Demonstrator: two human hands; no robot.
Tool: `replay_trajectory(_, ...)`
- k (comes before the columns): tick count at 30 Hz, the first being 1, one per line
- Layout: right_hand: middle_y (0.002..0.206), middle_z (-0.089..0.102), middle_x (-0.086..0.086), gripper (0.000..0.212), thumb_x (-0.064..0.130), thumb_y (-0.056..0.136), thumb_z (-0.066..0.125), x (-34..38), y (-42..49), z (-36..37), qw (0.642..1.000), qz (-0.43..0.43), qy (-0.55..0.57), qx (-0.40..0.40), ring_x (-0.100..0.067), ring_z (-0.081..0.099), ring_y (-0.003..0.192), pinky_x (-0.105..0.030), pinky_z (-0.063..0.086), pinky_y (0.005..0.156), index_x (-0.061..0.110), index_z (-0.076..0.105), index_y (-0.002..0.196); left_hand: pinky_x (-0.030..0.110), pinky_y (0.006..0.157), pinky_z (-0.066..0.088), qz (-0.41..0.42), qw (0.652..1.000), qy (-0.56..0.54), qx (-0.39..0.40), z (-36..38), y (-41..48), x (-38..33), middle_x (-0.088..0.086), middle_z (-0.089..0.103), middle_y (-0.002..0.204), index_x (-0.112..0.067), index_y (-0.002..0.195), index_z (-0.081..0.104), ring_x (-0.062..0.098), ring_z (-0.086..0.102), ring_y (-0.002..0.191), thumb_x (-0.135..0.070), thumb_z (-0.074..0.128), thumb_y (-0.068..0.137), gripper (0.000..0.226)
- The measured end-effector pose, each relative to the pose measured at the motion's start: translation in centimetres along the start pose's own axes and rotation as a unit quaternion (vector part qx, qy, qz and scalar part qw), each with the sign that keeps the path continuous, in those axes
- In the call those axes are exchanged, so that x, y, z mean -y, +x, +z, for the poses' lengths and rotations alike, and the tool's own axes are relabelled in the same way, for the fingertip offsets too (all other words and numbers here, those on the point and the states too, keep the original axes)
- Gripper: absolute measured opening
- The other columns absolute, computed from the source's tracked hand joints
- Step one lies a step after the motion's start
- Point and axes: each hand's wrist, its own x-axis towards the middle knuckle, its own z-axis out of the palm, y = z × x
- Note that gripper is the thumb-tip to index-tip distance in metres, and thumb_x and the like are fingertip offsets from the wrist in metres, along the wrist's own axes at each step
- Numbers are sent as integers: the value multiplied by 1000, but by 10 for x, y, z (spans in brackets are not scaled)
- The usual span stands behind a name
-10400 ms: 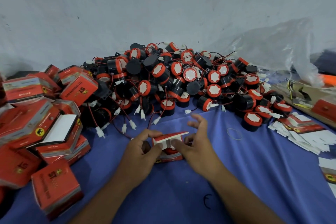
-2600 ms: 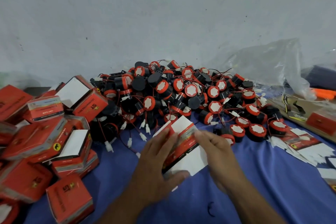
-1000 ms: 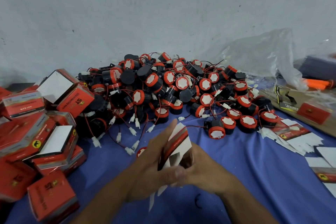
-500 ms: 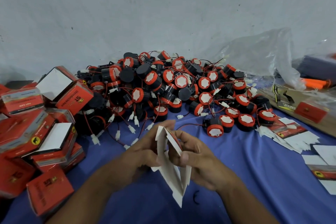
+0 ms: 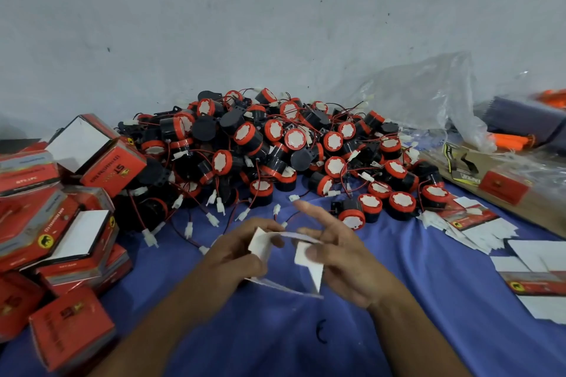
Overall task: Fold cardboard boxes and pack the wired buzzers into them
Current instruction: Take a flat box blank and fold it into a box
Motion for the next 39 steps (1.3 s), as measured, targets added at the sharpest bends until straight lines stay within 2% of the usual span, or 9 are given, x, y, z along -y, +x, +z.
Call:
replay_trajectory(3, 93, 69, -5, 37, 6, 87, 58, 4, 3, 0, 999, -23, 29, -31, -15, 63, 82, -27, 53, 73, 21, 74, 116, 31, 73, 44, -2, 1000, -15, -3, 8, 4, 3, 3, 55, 92, -36, 113, 65, 25, 44, 77, -38, 65, 79, 34)
replay_trajectory(5, 87, 71, -3, 30, 14, 83, 61, -1, 5, 1, 997, -40, 8, -61, -11, 62, 74, -23, 50, 67, 16, 77, 108, 45, 70, 40, -36, 996, -51, -60, 13, 9, 1, 7, 46, 77, -34, 95, 67, 26, 35, 71, -32, 59, 92, 9)
replay_trajectory(9, 84, 73, -3, 19, 14, 90, 60, -12, 8, 12, 985, -61, -117, -111, -10, 63, 72, -21, 50, 67, 14, 77, 100, 38, 75, 41, -58, 991, -109, -52, 12, 3, 4, 4, 45, 74, -29, 95, 66, 23, 41, 70, -47, 75, 77, 27)
replay_trajectory(14, 89, 73, -5, 16, 7, 95, 60, -19, 6, 23, 993, -30, -45, -108, -10, 66, 76, -23, 51, 67, 9, 74, 100, 32, 74, 46, -66, 985, -104, -118, 18, 8, 11, 0, 65, 86, -27, 103, 71, 17, 57, 78, -20, 63, 73, 32)
replay_trajectory(17, 92, 65, -15, 25, 11, 94, 57, -19, 9, 26, 989, 23, 53, -137, -27, 60, 82, -39, 47, 75, -4, 68, 111, 32, 92, 51, -14, 986, -96, -133, 23, 12, 15, -5, 70, 121, -36, 115, 69, 17, 64, 114, -41, 56, 90, 29)
replay_trajectory(21, 91, 73, -16, 25, 15, 94, 53, -19, 10, 22, 982, 64, 97, -151, -27, 68, 76, -42, 54, 72, 8, 77, 98, 48, 95, 52, 17, 988, -100, -118, 25, 9, 20, 3, 62, 135, -32, 133, 60, 24, 61, 123, -75, 53, 84, 66)
replay_trajectory(27, 88, 72, -11, 40, 47, 73, 71, -26, 10, 29, 989, -18, -45, -139, -22, 66, 79, -38, 53, 70, 14, 75, 95, 23, 73, 55, 38, 976, -5, -212, 22, 8, 19, -5, 73, 108, -40, 112, 67, 13, 70, 96, -60, 54, 88, 35)
replay_trajectory(32, 110, 75, 12, 42, 64, 96, 39, -27, 2, 28, 984, -53, -149, -82, -4, 69, 105, -19, 55, 82, 42, 73, 108, 24, 58, 51, 12, 965, -45, -258, 20, 10, 16, -5, 74, 94, -34, 99, 72, 8, 68, 79, -25, 56, 92, 19)
replay_trajectory(39, 114, 74, -9, 26, 33, 82, 69, -24, 7, 33, 991, -61, -45, -114, -29, 70, 107, -44, 58, 89, 28, 73, 108, 30, 94, 52, 32, 968, -56, -242, 24, 5, 9, -11, 62, 133, -42, 129, 58, 10, 60, 121, -45, 59, 94, 35)
